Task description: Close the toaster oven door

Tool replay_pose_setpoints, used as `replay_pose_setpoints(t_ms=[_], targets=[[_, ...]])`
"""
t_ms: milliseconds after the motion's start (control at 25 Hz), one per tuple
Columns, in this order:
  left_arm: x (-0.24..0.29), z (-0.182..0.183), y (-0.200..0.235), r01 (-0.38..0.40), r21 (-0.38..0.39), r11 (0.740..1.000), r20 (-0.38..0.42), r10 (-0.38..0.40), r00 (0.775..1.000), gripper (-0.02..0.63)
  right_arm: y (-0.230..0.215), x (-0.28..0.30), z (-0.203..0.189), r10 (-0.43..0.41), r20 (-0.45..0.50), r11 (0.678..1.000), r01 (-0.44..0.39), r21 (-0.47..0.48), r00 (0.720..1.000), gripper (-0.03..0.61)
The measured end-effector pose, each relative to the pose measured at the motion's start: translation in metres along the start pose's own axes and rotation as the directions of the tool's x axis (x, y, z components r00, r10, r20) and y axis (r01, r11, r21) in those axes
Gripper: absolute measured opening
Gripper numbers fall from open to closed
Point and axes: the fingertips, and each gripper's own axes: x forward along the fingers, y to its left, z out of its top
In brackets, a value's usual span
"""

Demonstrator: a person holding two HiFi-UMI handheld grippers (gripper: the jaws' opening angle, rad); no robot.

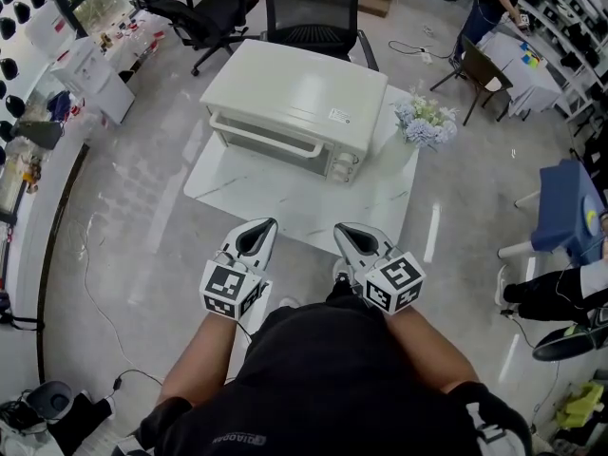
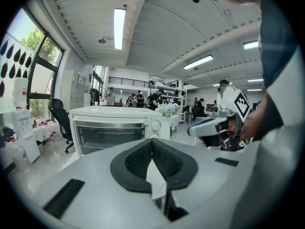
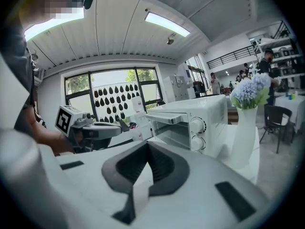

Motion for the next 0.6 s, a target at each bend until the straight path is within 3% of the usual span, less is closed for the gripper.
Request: replay_pose_setpoints(t_ms=[600], targets=[[0.001, 0.011, -0.006, 0.015, 0.027, 1.0, 0.003, -0.015, 1.0, 0.003, 0.003, -0.003, 0.004, 0.006, -0.001, 1.0, -0.006, -0.018, 1.0, 0.001]])
